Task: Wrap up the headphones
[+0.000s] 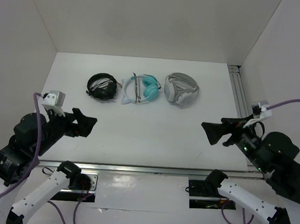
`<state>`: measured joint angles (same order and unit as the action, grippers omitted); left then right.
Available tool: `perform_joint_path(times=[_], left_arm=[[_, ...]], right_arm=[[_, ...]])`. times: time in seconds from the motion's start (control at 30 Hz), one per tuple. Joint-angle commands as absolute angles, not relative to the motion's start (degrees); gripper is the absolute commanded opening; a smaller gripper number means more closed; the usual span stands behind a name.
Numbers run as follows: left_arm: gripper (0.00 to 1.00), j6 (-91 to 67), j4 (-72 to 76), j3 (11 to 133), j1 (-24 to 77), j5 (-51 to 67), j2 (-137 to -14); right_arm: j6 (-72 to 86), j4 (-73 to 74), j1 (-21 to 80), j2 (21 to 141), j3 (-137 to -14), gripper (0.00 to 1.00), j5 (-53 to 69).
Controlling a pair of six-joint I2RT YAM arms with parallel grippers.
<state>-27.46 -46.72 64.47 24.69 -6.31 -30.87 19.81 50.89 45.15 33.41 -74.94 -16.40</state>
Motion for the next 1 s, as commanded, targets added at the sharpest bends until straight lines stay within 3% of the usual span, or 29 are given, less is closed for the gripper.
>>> perform_joint_path(times=[0.0, 0.33, 0.97], left_arm=[[1.0, -25.8, -50.3, 64.2, 24.7, -2.5, -25.7], [1.0, -25.8, -56.2, 63.0, 24.2, -6.7, -18.6], [1.0, -25.8, -56.9, 61.9, 24.2, -7.2, -16.3]], right_arm=[[22.5, 56.0, 44.2, 28.8, -75.8, 1.0, -15.0], [24.2, 62.4, 44.2, 26.5, -77.1, 1.0, -16.1], [23.1, 62.4, 43.7, 24.9, -73.4, 1.0, -18.8]])
